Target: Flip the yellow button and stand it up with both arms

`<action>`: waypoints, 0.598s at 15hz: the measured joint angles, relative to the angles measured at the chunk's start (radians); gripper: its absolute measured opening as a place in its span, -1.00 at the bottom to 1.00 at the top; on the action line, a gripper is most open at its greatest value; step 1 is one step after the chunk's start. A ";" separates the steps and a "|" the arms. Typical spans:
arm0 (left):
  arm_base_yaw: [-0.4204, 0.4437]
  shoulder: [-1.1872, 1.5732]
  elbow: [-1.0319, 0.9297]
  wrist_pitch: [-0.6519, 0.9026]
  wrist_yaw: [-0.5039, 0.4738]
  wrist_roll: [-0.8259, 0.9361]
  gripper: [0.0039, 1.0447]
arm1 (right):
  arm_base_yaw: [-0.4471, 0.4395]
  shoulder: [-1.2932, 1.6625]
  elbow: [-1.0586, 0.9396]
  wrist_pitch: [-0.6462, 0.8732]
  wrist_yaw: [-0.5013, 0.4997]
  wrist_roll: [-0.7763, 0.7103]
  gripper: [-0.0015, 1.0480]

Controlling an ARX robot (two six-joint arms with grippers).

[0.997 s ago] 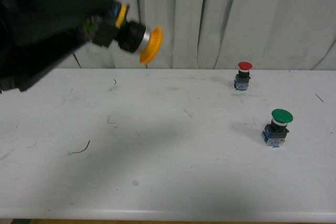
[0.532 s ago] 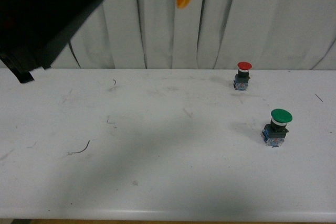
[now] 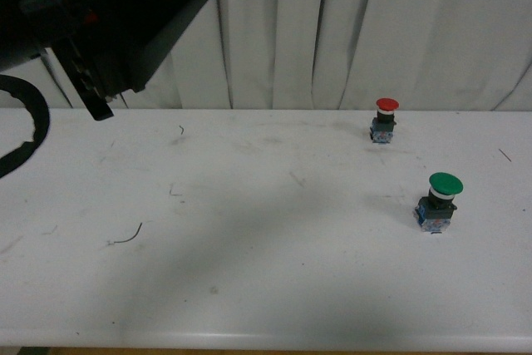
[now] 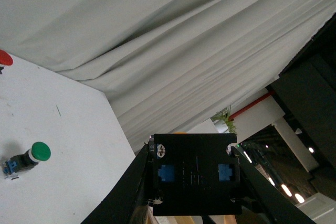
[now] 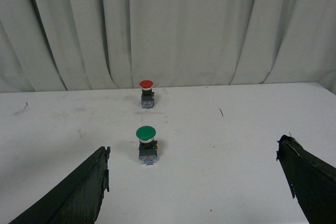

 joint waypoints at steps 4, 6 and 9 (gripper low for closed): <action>-0.050 0.021 0.014 -0.030 -0.031 0.018 -0.31 | -0.002 0.000 0.000 0.005 -0.008 0.005 0.88; -0.054 0.023 0.016 -0.040 -0.037 0.022 -0.31 | -0.026 0.159 0.000 0.301 -0.198 0.100 0.87; -0.042 0.039 0.029 -0.045 -0.035 0.023 -0.31 | 0.058 0.658 0.086 0.810 -0.203 0.162 0.87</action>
